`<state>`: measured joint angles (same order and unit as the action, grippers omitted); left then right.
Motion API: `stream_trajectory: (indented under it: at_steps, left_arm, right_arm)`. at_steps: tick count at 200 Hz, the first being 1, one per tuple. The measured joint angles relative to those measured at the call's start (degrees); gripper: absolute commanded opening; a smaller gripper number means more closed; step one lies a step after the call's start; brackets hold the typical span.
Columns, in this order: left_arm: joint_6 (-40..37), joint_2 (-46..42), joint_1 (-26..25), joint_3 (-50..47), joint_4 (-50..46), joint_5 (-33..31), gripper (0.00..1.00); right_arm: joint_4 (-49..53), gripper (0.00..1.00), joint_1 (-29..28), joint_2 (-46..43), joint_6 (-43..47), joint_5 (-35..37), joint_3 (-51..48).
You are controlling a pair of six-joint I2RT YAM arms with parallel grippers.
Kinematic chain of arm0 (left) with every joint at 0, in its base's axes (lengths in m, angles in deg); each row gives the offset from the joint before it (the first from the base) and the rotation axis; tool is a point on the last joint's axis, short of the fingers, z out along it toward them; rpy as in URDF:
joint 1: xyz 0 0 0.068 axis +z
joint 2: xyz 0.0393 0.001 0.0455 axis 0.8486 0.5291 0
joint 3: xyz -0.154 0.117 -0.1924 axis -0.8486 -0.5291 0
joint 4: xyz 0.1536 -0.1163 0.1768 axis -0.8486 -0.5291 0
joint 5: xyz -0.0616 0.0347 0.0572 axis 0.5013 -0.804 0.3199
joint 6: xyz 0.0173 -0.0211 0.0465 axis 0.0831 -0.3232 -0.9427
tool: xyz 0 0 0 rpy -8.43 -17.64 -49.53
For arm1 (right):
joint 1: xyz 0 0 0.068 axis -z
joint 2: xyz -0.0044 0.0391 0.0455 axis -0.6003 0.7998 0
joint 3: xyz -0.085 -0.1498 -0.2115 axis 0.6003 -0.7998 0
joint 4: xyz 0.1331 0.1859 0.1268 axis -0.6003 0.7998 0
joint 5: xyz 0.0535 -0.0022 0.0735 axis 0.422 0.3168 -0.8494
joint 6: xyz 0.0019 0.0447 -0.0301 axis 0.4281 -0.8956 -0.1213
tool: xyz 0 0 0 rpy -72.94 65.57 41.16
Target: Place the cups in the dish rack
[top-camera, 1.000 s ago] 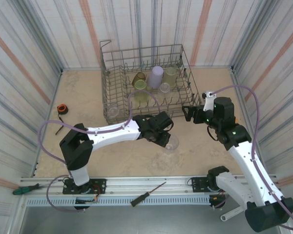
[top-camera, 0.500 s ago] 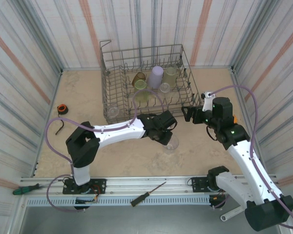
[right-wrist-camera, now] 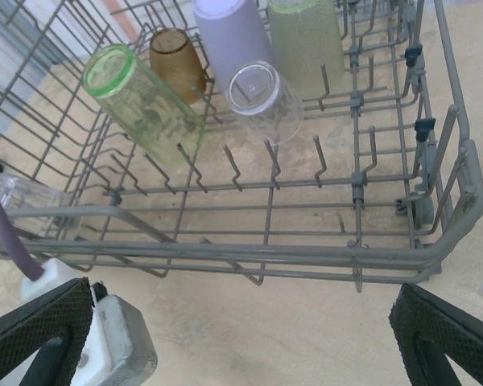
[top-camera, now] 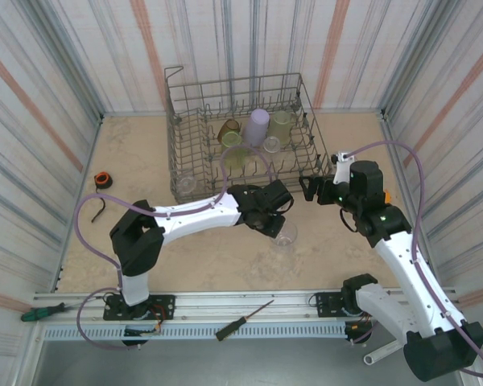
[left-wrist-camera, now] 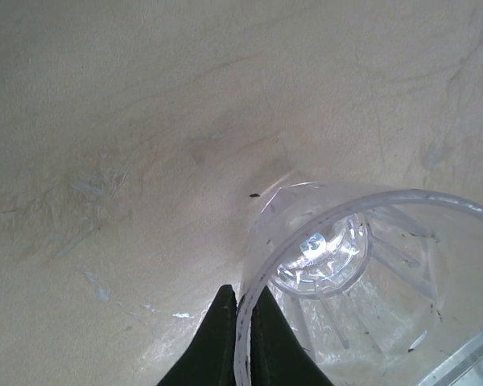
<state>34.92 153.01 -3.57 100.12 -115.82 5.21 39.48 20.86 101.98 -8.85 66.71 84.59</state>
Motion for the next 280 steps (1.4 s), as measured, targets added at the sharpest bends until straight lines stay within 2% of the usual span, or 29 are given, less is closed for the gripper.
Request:
stream_trajectory:
  at_steps: [61,174,280]
  left_arm:
    - [-0.3,-0.7,0.0,1.7,-1.7,-0.7,0.00]
    - [-1.7,-6.6,0.2,7.2,-3.5,-0.5,0.00]
    - [-1.0,-8.6,6.3,11.1,-2.3,6.5,0.00]
  right_arm:
    - [-0.2,0.99,0.5,1.5,0.0,-0.3,-0.3]
    - [-0.6,0.99,8.5,1.2,-1.1,-5.5,0.1]
    - [-1.1,0.99,14.6,0.0,-1.1,-10.4,0.1]
